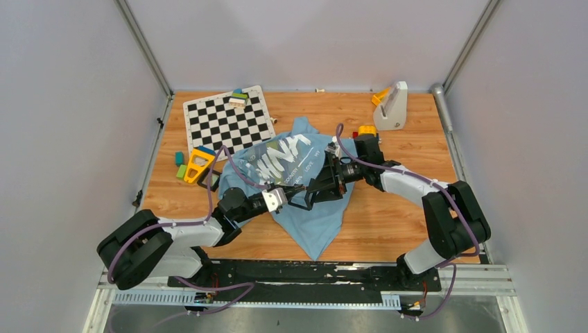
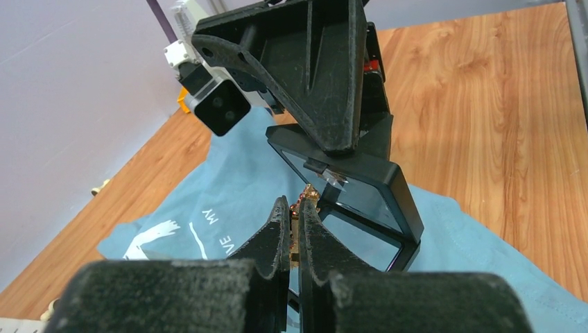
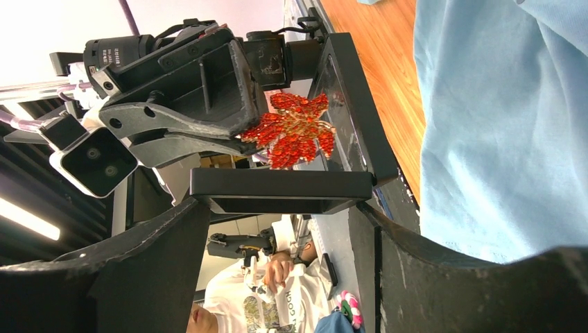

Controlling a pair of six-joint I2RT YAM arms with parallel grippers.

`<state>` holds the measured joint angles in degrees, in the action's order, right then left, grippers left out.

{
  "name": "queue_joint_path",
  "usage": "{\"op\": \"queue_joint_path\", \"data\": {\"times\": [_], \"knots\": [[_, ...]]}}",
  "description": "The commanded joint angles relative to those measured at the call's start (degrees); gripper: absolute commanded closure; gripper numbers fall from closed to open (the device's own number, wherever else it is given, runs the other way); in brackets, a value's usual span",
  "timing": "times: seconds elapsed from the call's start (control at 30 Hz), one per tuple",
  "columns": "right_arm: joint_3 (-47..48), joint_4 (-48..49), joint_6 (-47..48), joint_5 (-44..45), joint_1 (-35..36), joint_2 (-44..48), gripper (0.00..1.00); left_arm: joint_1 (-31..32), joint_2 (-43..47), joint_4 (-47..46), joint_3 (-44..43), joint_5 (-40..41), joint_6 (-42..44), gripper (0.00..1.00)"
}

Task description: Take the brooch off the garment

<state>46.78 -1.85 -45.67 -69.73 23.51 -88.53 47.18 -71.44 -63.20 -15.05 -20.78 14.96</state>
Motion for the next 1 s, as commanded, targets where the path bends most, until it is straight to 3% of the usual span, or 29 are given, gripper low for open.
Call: {"op": "queue_joint_path", "data": {"times": [0.0,0.2,0.27,0.37,0.43,0.53,0.7,0.97], "knots": [[0.4,3.2,-0.7,-1.5,0.2,1.3,0.70,0.0,-0.9,-4.9,0.1,-1.5,3.2,1.00],[0.8,3.9,-1.4,-1.5,0.2,1.5,0.71,0.0,-0.7,-1.9,0.4,-2.5,4.9,0.99],[0.9,3.9,-1.5,-1.4,0.1,1.7,0.71,0.0,-0.2,-1.4,0.6,-2.9,4.8,0.93],[0.8,3.8,-1.9,-0.3,-0.9,2.0,0.72,0.0,1.7,0.3,0.8,-5.3,4.7,0.70],[0.8,3.7,-2.1,0.4,-1.8,2.2,0.72,0.0,3.5,3.2,0.7,-7.9,5.4,0.60],[1.2,3.5,-1.9,0.5,-2.5,1.9,0.73,0.0,5.6,8.7,0.0,-9.5,5.5,0.53],[2.1,2.2,-1.0,2.0,-3.0,0.8,0.73,0.0,4.9,9.9,-1.7,-9.1,-0.2,0.39],[0.6,-2.1,1.6,7.6,-8.4,1.4,0.74,0.0,6.0,12.2,-2.4,-3.5,-4.9,0.30]]}}
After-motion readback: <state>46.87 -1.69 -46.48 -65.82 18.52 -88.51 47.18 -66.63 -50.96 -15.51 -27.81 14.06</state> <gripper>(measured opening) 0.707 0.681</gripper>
